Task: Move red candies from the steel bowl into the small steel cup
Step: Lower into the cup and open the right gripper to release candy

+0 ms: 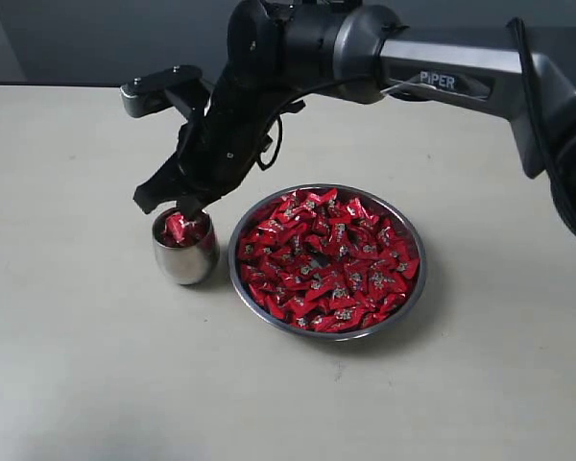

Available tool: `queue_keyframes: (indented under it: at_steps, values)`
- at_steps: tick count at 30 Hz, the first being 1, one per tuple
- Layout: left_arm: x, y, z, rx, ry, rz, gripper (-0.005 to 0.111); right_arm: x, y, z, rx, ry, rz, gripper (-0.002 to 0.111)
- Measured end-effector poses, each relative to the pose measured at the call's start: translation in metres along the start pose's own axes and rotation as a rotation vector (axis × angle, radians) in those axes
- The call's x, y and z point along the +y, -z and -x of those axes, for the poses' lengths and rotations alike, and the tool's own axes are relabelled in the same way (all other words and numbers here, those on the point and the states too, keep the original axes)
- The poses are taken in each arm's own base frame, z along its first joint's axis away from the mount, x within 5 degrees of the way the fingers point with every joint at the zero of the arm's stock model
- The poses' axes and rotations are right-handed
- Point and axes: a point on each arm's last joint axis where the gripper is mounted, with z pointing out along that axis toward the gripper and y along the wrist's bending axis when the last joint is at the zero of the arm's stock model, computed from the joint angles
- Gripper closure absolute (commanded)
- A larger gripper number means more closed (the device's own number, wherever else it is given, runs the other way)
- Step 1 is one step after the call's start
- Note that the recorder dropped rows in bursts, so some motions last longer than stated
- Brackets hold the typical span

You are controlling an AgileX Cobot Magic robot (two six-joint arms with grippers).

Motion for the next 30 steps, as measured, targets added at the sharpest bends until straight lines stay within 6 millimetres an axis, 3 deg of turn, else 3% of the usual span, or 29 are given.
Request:
queue_keyframes:
  at_steps: [10, 30]
  values:
    - [0.0, 0.0, 0.0, 0.0, 0.0, 0.0, 0.106, 0.007, -0.026, -0.005, 0.036, 0.012, 0.01, 0.109]
    - [0.0, 0.0, 0.0, 0.0, 0.0, 0.0, 0.106, 0.008, -0.026, -0.006, 0.043, 0.057, -0.006, 0.109]
